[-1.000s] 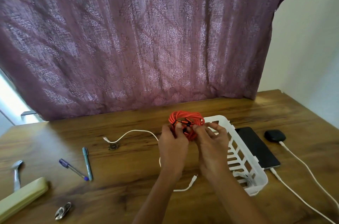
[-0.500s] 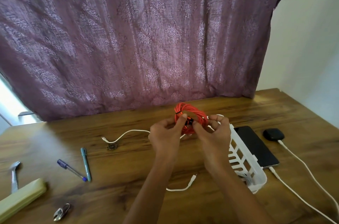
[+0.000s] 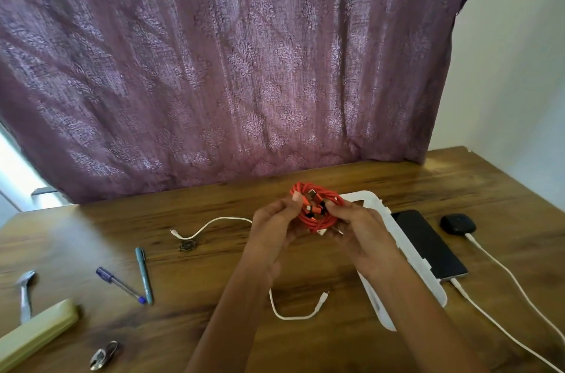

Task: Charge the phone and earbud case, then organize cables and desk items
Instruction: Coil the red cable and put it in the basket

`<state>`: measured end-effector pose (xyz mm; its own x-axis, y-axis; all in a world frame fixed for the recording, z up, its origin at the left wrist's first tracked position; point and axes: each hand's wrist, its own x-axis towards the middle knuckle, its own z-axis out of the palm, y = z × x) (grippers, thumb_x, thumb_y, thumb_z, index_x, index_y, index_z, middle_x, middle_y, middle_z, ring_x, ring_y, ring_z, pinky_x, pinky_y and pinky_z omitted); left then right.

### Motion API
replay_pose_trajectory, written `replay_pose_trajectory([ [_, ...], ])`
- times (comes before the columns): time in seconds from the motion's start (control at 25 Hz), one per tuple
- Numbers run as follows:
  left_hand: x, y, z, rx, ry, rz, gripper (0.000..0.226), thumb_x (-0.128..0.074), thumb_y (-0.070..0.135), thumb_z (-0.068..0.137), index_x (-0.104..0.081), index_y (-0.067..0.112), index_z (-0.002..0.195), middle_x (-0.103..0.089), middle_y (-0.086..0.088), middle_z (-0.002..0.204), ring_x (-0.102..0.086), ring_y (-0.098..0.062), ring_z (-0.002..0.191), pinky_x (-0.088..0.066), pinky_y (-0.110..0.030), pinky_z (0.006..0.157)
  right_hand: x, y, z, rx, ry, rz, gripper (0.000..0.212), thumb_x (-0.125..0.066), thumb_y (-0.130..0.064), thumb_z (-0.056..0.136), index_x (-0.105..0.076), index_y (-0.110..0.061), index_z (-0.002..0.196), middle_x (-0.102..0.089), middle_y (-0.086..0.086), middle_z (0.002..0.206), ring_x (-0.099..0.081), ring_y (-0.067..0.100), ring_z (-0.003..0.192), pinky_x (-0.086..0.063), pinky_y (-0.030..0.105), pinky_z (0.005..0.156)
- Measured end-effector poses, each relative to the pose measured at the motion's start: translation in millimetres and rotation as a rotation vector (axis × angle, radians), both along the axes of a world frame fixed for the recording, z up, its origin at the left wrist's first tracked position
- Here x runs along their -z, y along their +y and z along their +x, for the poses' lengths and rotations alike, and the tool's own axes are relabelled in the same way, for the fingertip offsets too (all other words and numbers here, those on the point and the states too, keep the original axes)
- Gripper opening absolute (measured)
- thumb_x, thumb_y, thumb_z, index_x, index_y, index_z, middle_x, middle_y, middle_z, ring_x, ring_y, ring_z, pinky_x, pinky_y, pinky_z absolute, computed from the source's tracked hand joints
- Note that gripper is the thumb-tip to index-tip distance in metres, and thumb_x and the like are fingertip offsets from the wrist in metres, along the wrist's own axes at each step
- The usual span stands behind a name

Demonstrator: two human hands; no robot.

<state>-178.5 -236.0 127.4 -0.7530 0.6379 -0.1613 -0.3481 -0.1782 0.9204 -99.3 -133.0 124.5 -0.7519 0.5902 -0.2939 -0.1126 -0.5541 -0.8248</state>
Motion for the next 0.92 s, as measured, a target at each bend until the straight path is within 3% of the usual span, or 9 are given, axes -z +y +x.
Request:
replay_pose_trajectory([
  [0.08,1.4,0.5,0.0,0.013,0.005,-0.025,0.022,-0.052,0.017,0.092,-0.064,0.004,0.078,-0.070,-0.005,0.073,-0.067,-0.011,0.066,-0.054,-0.021,0.059,3.3,1.3,0.5,-0.012,0.015,-0.016,0.025,-0.057,0.000,0.084,-0.061,0.005,0.108,-0.069,0.015,0.092,-0.066,0.021,0.080,-0.052,0.031,0.070],
  [0.24,7.0,2.5,-0.6,-0.008,0.003,-0.089,0.028,-0.046,0.018,0.095,-0.065,0.004,0.080,-0.070,-0.009,0.084,-0.066,-0.017,0.080,-0.054,-0.027,0.068,7.7,0.5,-0.6,-0.091,0.055,-0.044,0.028,-0.055,-0.006,0.084,-0.060,0.004,0.111,-0.069,0.015,0.095,-0.067,0.023,0.086,-0.052,0.030,0.067],
  [0.36,9.5,8.7,4.2,-0.082,0.125,-0.182,0.026,-0.048,0.020,0.095,-0.067,0.008,0.082,-0.070,-0.011,0.086,-0.066,-0.024,0.087,-0.055,-0.035,0.080,2.3,1.6,-1.7,-0.177,-0.081,0.068,0.028,-0.060,-0.014,0.083,-0.062,-0.004,0.109,-0.069,0.016,0.102,-0.065,0.025,0.094,-0.050,0.034,0.078],
  [0.52,6.4,11.7,9.5,-0.195,0.238,-0.181,0.016,-0.056,0.018,0.091,-0.069,0.008,0.088,-0.071,-0.017,0.089,-0.068,-0.031,0.088,-0.056,-0.037,0.076,-1.8,1.6,-3.6,-0.146,-0.230,0.232,0.043,-0.070,-0.024,0.078,-0.055,-0.010,0.116,-0.067,0.012,0.105,-0.064,0.022,0.094,-0.051,0.031,0.067],
  [0.68,-1.2,8.0,8.7,-0.144,0.150,-0.111,0.019,-0.060,0.015,0.087,-0.068,0.001,0.098,-0.071,-0.018,0.094,-0.068,-0.032,0.090,-0.057,-0.041,0.078,0.6,-0.8,0.1,-0.065,-0.123,0.130,0.043,-0.071,-0.022,0.078,-0.055,-0.008,0.115,-0.067,0.013,0.105,-0.066,0.024,0.095,-0.056,0.037,0.069],
  [0.8,-2.6,8.7,5.5,-0.133,0.069,-0.072,0.021,-0.059,0.015,0.087,-0.067,-0.001,0.099,-0.070,-0.021,0.098,-0.066,-0.036,0.095,-0.053,-0.046,0.086,-1.3,-3.7,5.2,-0.060,-0.021,0.104,0.023,-0.059,-0.021,0.088,-0.062,-0.007,0.106,-0.070,0.012,0.096,-0.067,0.023,0.088,-0.057,0.039,0.075],
  [0.92,1.0,8.9,2.4,-0.134,-0.004,-0.038,0.022,-0.058,0.015,0.088,-0.067,-0.002,0.099,-0.068,-0.023,0.102,-0.064,-0.037,0.098,-0.054,-0.045,0.087,-1.6,1.0,9.1,-0.061,0.025,0.116,0.024,-0.043,-0.018,0.096,-0.064,-0.006,0.102,-0.071,0.010,0.090,-0.067,0.019,0.082,-0.056,0.032,0.069],
])
